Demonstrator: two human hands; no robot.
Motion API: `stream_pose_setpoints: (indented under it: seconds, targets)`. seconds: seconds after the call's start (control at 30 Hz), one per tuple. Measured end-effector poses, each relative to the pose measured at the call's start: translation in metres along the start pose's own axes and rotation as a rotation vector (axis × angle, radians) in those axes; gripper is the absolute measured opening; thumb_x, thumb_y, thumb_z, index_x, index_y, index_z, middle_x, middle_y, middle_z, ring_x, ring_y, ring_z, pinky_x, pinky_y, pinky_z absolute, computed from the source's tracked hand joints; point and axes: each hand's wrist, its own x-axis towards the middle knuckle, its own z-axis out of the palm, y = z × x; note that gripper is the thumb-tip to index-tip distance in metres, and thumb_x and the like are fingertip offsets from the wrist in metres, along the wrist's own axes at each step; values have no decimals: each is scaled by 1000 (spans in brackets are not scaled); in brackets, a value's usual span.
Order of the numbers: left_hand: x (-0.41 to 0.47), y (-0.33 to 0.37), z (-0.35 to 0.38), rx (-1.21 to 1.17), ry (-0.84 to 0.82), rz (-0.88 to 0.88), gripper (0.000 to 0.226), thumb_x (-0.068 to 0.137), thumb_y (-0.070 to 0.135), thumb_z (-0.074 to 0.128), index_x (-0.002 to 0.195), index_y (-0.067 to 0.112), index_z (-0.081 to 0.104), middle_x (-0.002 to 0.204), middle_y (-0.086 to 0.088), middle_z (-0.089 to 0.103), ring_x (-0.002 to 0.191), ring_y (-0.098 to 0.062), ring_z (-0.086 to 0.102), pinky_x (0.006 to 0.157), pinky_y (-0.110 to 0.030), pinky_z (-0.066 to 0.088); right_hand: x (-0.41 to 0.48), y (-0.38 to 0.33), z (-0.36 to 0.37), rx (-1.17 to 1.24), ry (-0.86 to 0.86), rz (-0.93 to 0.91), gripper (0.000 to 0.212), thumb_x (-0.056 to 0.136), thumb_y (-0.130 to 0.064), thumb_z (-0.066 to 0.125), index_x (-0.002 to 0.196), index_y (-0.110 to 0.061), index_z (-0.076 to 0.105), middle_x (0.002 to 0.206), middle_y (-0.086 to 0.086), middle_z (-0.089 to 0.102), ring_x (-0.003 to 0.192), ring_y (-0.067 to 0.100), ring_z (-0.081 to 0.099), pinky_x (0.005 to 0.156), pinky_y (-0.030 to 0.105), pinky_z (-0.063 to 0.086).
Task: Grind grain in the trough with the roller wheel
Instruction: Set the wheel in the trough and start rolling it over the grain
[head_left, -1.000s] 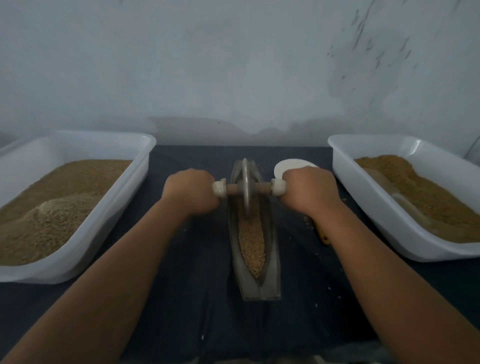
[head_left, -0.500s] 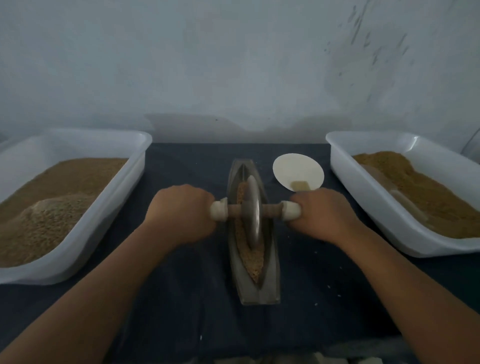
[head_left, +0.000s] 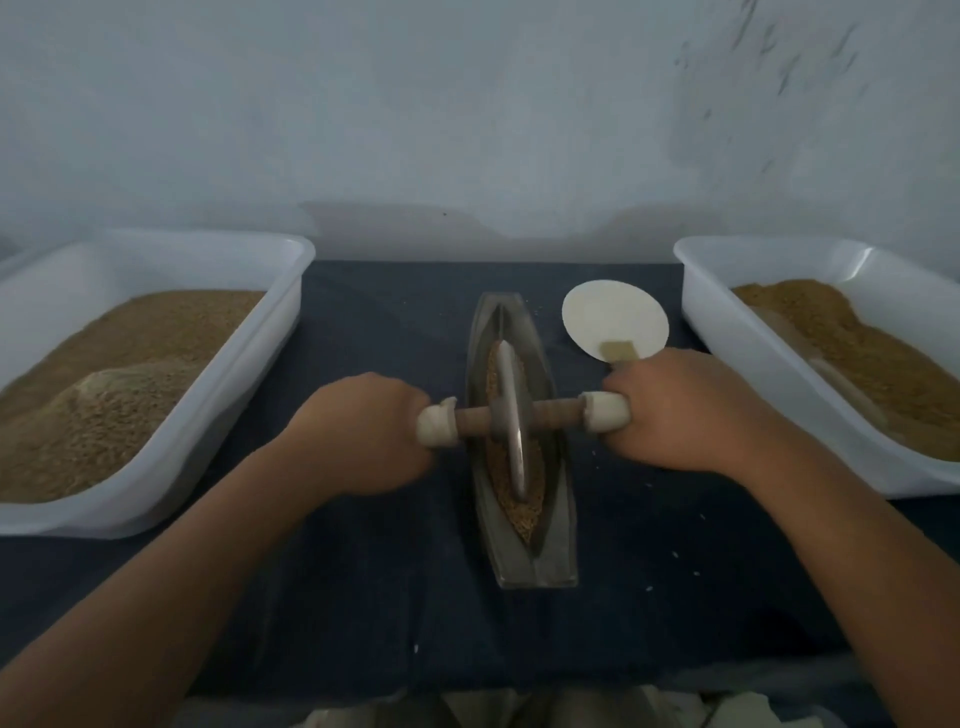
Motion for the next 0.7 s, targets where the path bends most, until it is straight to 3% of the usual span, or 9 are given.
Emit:
stream_pose_setpoints:
  seconds: [0.1,0.2,0.33,0.43,0.57,0.7]
  targets:
    - [16,3,0,49,50,-39,24,76,53,56,67,30,58,63,11,61,57,-9,58,51,-27,39,18,2,10,-68,-12,53,33,74,-63,52,64,-32,59,58,-10,57,55,6,53,48,28,41]
    - [55,7,-9,129,174,-88,28,78,51,57,66,27,57,67,8,60,62,-17,59,58,-30,43,47,8,29,-90,116,150,38,87,-63,55,67,-31,56,63,-9,56,58,10,50,50,26,32]
    - [81,9,-27,90,90,-86,24,77,47,60,68,24,57,73,6,60,74,-26,64,67,-35,50,69,9,34,-84,114,226,36,91,-60,55,71,-30,56,74,-8,60,69,18,55,58,31,38]
    - [58,11,-28,56,-1,-20,22,77,46,63,70,26,61,71,7,62,73,-21,65,65,-33,50,49,6,18,-36,-22,198,35,86,-56,55,67,-27,61,68,-7,62,64,13,58,54,29,40]
    - [10,3,-19,11,-88,75,25,67,55,54,71,32,62,65,12,62,62,-4,60,53,-26,43,0,4,-4,88,-249,95,37,61,-65,52,70,-32,65,65,-9,64,58,3,61,51,31,49]
    - [19,2,-12,9,-35,4,25,69,54,56,68,30,63,65,11,64,62,-8,61,55,-28,47,9,2,2,27,-151,93,31,68,-62,54,69,-32,62,64,-9,62,61,6,59,52,30,45]
